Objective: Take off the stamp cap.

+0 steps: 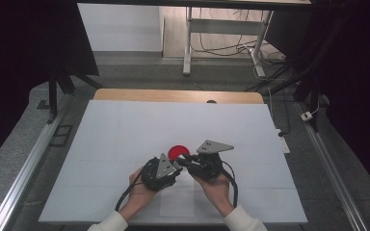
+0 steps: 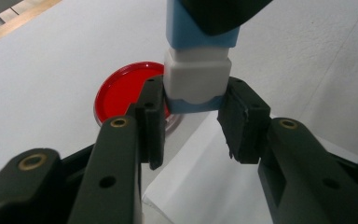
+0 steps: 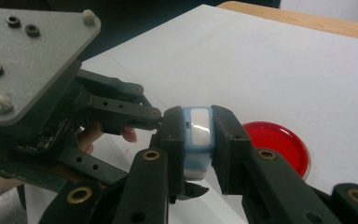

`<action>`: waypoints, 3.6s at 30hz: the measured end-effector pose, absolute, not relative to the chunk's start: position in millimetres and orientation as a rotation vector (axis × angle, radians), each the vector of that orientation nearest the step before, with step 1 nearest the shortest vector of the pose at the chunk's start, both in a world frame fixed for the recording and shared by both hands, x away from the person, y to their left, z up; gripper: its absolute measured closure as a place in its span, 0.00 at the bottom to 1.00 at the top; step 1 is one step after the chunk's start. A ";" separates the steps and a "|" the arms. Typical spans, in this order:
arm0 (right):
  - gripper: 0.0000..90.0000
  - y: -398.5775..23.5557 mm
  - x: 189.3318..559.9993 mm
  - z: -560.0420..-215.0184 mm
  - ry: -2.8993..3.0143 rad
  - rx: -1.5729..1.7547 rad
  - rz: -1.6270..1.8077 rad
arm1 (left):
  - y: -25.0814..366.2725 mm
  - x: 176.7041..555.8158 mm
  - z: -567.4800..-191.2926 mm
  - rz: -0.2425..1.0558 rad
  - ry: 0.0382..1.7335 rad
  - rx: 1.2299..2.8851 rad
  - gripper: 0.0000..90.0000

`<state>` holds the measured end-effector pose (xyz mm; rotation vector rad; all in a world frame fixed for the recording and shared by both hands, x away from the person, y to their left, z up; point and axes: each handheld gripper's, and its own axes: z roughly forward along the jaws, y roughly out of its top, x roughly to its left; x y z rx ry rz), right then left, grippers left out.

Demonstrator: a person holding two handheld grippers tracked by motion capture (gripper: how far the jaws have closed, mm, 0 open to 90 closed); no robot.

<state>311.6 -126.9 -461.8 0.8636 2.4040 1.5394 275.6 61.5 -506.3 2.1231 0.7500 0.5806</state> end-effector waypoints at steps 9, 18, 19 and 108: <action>0.83 -126.5 312.1 -463.6 2.394 0.920 1.552 | 62.7 276.1 -507.3 0.589 0.750 2.125 0.71; 0.83 -126.8 312.0 -463.6 2.393 0.937 1.555 | 62.6 275.2 -507.6 0.601 0.739 2.134 0.72; 0.83 -126.7 312.1 -463.7 2.393 0.935 1.555 | 62.7 275.2 -507.6 0.601 0.737 2.136 0.72; 0.83 -124.1 309.4 -462.2 2.418 0.905 1.497 | 65.0 274.4 -510.7 0.589 0.714 2.144 0.73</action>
